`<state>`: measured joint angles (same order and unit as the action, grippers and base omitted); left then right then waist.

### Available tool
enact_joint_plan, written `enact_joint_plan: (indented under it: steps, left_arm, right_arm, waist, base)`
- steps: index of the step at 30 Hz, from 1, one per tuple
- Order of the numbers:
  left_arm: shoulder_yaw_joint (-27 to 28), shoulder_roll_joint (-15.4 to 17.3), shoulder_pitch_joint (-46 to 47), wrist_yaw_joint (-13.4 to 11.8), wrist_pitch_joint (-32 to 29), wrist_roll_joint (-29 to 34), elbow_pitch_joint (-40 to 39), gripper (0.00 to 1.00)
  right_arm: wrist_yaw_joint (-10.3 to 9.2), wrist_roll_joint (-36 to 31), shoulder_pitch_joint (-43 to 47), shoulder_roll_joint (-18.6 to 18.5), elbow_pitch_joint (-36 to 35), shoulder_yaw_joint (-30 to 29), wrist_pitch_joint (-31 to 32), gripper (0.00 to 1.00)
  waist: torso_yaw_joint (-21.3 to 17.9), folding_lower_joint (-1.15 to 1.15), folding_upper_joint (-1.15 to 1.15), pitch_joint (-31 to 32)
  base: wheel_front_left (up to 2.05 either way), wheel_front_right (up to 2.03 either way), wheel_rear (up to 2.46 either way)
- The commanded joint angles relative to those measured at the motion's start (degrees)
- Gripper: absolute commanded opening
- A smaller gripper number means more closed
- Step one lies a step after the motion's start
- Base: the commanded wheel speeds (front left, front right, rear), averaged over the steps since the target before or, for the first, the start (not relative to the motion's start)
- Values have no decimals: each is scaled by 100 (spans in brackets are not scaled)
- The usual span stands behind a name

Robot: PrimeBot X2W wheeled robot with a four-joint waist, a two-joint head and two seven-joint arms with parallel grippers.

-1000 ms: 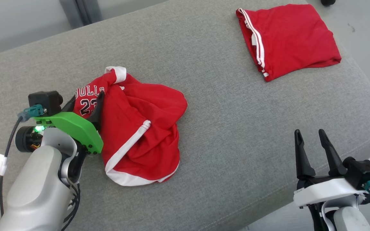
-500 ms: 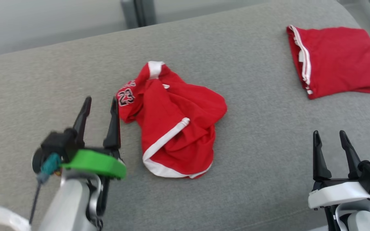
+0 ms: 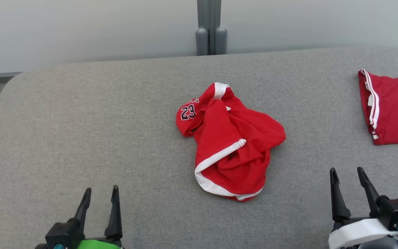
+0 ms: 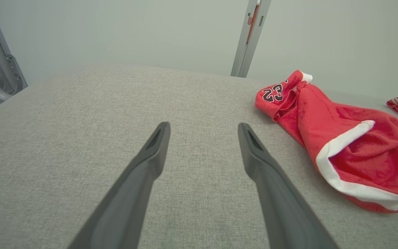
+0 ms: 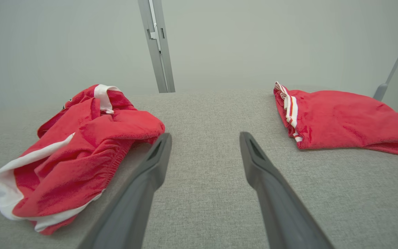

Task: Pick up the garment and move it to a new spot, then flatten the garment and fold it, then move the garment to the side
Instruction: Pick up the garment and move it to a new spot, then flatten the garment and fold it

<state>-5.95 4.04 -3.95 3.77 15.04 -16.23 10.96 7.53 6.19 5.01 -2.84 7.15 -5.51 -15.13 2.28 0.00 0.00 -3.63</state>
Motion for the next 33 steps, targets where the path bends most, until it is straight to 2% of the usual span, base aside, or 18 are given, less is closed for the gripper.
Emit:
enact_joint_plan:
  steps: [1, 11, 33]
  left_arm:
    - [95, -29, -159, 89, 15, 102, 20, 100]
    - [522, -106, -413, 324, 16, 249, 76, 100]
    - [487, -114, -287, 371, 16, 145, 45, 100]
  right_arm:
    - [-9, 22, 130, -12, 70, 25, 2, 100]
    - [-9, 120, 273, -13, 398, 137, 2, 100]
    - [-9, 56, 171, -12, 427, 165, 2, 100]
  waist:
    - [310, 0, 0, 345]
    - [209, 0, 0, 461]
    - [137, 0, 0, 394]
  base:
    - [0, 0, 0]
    - [0, 0, 0]
    - [0, 0, 0]
